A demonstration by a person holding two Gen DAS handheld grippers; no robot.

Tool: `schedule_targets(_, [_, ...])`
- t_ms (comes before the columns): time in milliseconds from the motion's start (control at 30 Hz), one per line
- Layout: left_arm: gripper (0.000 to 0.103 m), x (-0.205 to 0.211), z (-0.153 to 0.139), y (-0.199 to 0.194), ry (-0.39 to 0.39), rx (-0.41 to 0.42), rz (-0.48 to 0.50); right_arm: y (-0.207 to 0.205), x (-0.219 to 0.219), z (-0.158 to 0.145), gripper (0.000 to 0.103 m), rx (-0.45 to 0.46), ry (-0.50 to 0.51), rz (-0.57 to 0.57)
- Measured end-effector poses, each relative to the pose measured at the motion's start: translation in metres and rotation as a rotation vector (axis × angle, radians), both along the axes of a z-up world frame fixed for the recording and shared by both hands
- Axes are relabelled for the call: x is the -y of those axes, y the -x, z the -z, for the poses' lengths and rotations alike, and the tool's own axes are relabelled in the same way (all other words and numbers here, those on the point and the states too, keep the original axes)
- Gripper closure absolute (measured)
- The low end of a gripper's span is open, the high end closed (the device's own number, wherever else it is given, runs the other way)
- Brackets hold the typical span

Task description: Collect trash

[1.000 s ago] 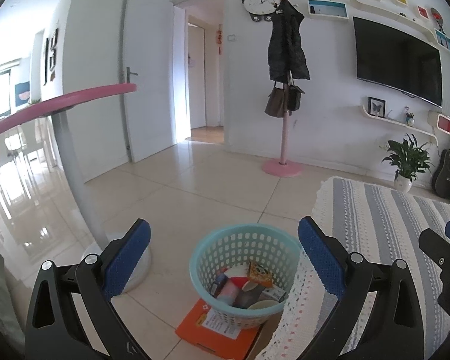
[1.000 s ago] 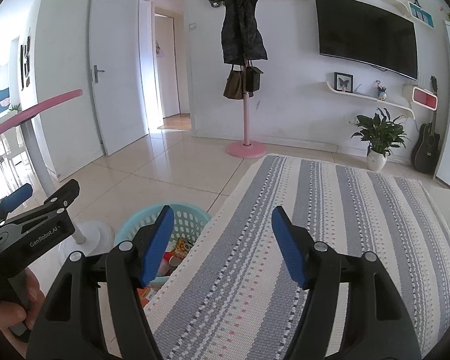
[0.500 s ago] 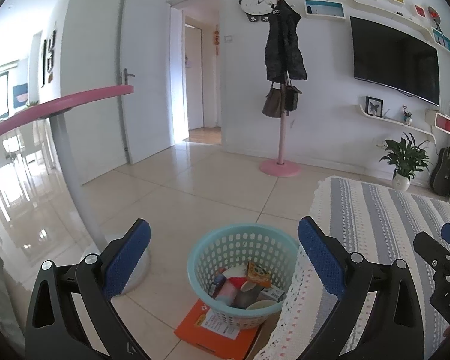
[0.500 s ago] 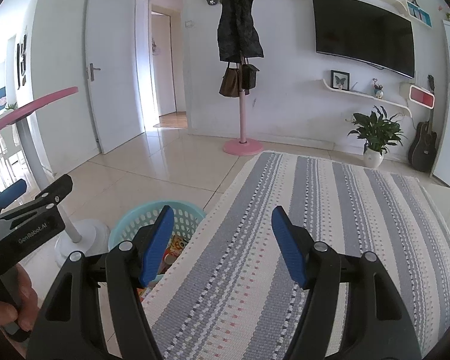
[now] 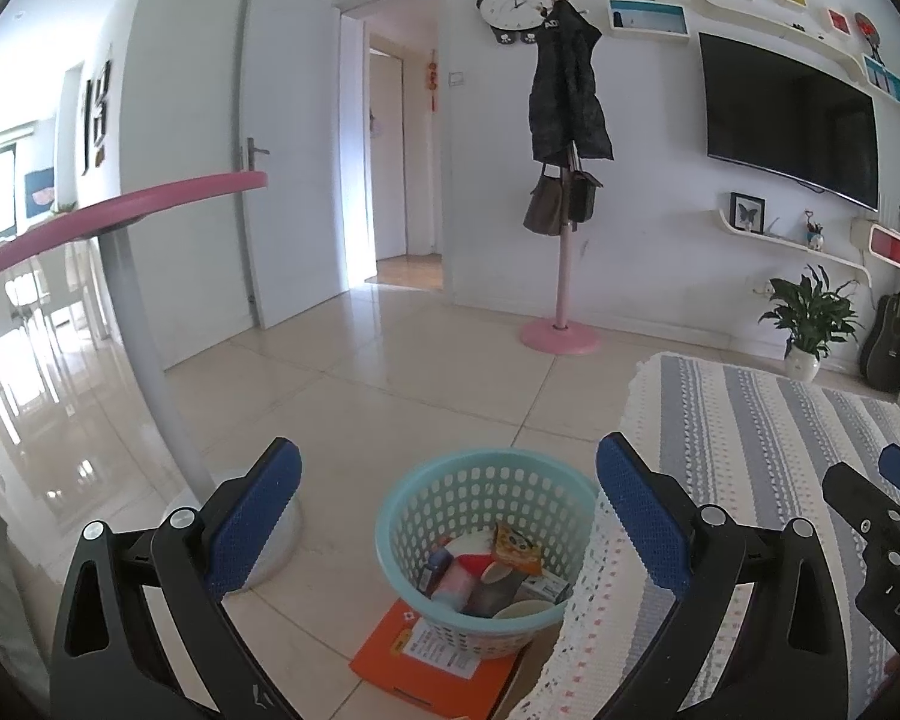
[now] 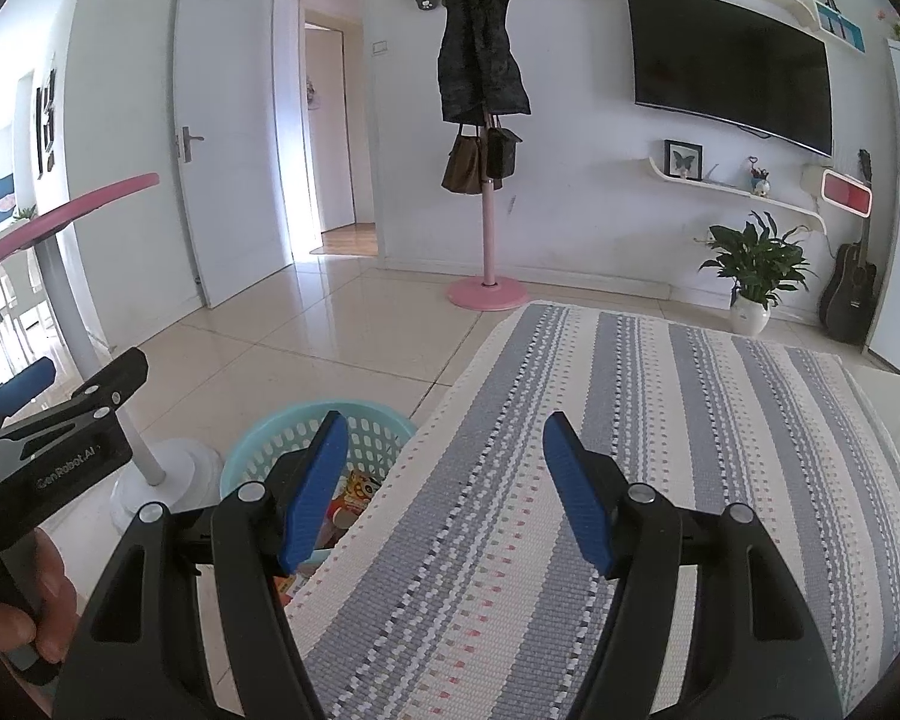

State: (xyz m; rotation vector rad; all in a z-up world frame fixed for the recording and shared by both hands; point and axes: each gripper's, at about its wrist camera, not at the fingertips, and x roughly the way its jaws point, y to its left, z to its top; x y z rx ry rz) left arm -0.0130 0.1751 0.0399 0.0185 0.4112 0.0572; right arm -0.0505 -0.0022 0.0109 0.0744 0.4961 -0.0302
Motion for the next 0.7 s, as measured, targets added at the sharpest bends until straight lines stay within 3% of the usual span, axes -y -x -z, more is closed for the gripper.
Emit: schedule_targets(700, [0.007, -0.005, -0.002, -0.003, 0.015, -0.015, -0.025, -0.005, -0.014, -0.003, 0.039, 0.009, 0.018, -0.03])
